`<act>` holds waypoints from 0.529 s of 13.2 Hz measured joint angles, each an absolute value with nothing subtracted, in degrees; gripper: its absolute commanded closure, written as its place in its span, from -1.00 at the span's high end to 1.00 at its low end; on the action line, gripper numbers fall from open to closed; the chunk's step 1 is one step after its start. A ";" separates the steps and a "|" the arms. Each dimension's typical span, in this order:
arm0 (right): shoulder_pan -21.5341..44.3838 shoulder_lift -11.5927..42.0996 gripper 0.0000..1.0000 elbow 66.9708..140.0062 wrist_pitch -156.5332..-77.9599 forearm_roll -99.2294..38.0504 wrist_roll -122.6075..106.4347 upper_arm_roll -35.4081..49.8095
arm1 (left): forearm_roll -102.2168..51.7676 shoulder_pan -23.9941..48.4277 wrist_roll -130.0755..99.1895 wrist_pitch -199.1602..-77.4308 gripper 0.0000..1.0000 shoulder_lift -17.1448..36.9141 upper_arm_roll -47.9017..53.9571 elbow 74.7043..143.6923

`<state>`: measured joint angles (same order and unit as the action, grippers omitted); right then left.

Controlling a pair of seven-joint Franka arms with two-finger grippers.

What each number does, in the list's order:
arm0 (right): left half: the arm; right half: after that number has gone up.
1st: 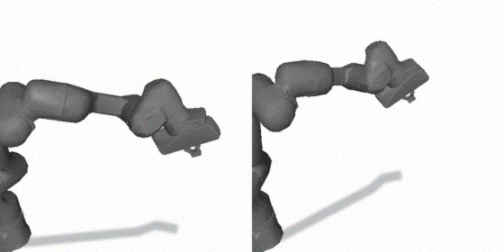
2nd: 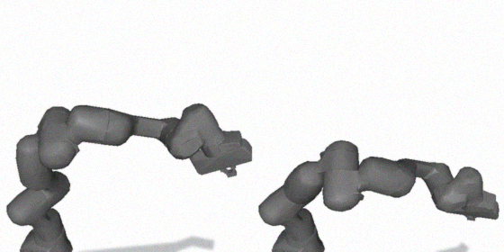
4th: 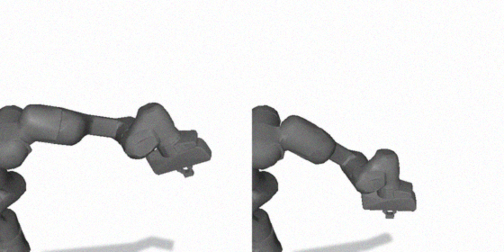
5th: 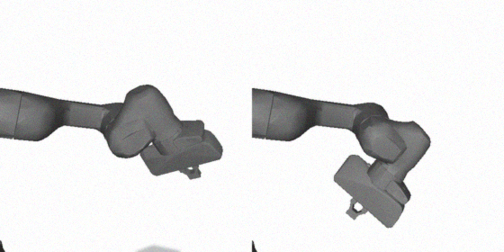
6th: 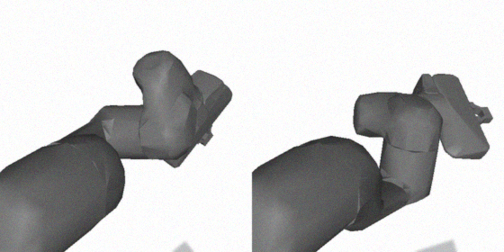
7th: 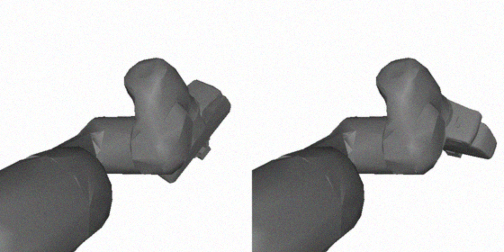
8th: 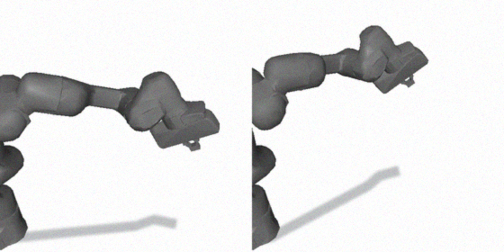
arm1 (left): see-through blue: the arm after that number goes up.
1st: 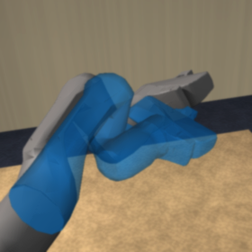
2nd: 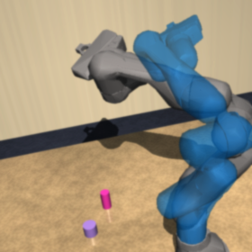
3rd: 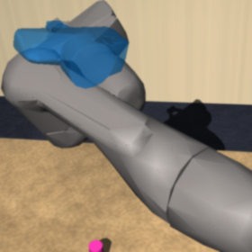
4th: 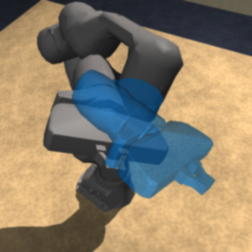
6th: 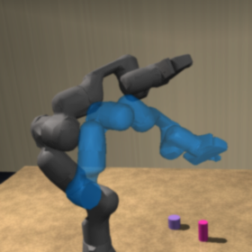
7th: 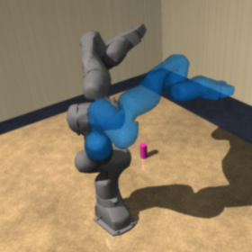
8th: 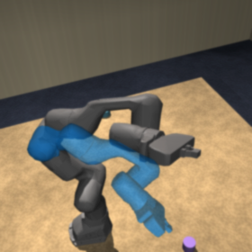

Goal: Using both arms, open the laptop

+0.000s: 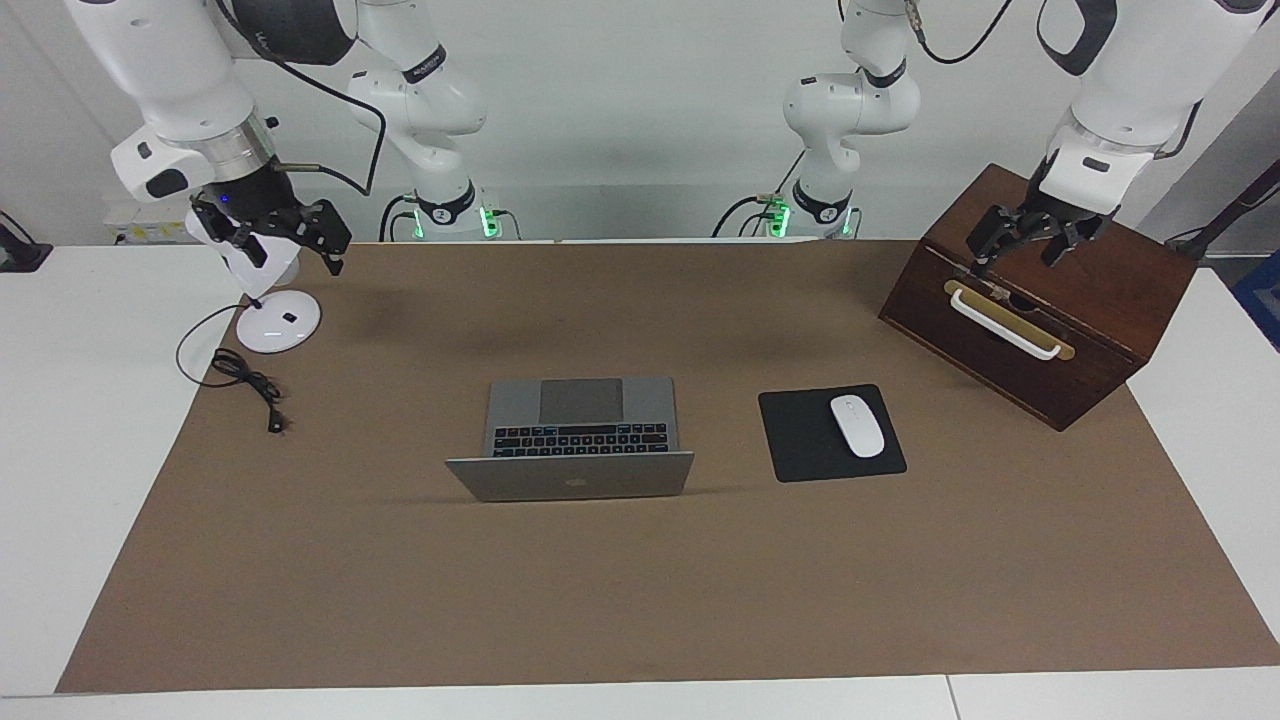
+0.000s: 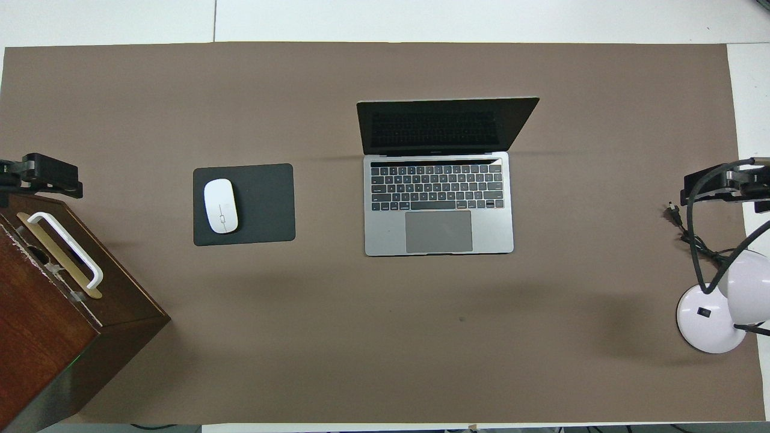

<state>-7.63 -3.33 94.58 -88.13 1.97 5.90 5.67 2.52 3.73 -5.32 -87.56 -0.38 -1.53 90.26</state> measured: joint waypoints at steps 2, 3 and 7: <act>-7.63 -3.33 1.00 94.56 -88.12 1.98 5.90 5.68 | 2.52 3.73 -4.84 -87.59 1.00 -0.38 -1.53 90.26; -7.63 -3.33 1.00 94.55 -88.12 1.98 5.90 5.71 | 2.52 3.73 -4.78 -87.66 1.00 -0.38 -1.54 90.26; -7.63 -3.33 1.00 94.38 -88.12 1.98 5.90 5.82 | 2.52 3.63 -4.68 -88.57 1.00 -0.38 -1.56 90.26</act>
